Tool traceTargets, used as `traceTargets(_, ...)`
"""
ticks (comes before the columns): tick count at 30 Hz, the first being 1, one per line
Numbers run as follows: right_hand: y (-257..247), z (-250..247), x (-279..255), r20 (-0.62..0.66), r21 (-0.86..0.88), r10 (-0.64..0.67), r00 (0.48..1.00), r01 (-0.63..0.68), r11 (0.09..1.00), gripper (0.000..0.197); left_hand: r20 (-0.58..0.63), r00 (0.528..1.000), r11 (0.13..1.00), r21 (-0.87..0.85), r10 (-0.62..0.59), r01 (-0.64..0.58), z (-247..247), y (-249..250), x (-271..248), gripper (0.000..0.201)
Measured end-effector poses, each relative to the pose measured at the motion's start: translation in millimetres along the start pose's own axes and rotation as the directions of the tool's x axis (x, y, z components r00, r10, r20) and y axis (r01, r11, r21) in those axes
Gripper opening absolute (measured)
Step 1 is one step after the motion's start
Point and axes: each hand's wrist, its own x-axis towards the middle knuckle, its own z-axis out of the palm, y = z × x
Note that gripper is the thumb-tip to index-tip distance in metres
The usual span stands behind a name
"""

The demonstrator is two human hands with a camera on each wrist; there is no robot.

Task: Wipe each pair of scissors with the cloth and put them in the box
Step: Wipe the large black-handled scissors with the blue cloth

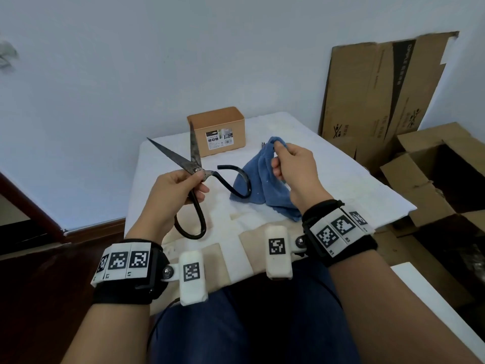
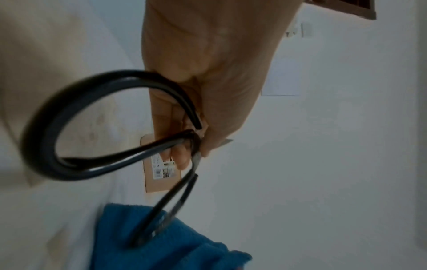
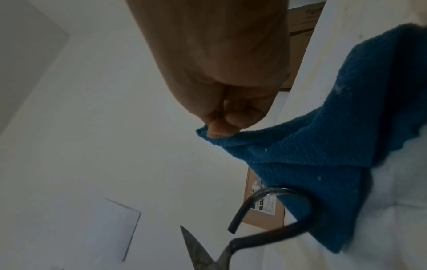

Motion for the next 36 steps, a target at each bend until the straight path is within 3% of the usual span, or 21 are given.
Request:
traceTargets(5, -1.6, 15.9, -7.7, 0.101, 0.010, 0.028, 0.994, -0.029, 1.000, 0.023, -0.007, 0.994, 0.951, -0.291, -0.113, 0.106, 5.6, -3.0, 7.9, 0.020)
traceTargets(14, -1.6, 35.8, -11.9, 0.317, -0.138, 0.061, 0.946, -0.017, 0.990, 0.024, 0.019, 0.985, 0.827, -0.540, -0.173, 0.156, 21.7, 2.6, 15.0, 0.024)
traceTargets(18, 3.6, 38.6, -7.9, 0.382, -0.265, 0.056, 0.922, 0.052, 0.963, 0.016, 0.043, 0.975, 0.735, -0.650, -0.217, 0.192, 23.0, 9.6, 17.1, 0.022)
traceTargets(24, 1.2, 41.8, -14.3, 0.493, -0.380, 0.021, 0.870, 0.193, 0.905, 0.054, 0.100, 0.962, 0.655, -0.714, -0.254, 0.247, 23.6, 16.1, 19.5, 0.018)
traceTargets(28, 9.1, 41.7, -18.6, 0.583, -0.268, 0.029, 0.812, 0.158, 0.950, 0.042, 0.087, 0.971, 0.655, -0.724, -0.222, 0.215, 29.2, 17.0, 20.6, 0.027)
traceTargets(33, 15.7, 43.1, -13.2, 0.478, -0.079, 0.005, 0.878, 0.038, 0.996, 0.020, 0.104, 0.966, 0.641, -0.730, -0.238, 0.237, 36.6, 20.8, 19.1, 0.020)
traceTargets(36, 13.8, 42.7, -11.6, 0.458, 0.044, 0.083, 0.885, -0.116, 0.992, 0.025, 0.121, 0.961, 0.658, -0.707, -0.250, 0.260, 39.1, 17.8, 19.9, 0.019)
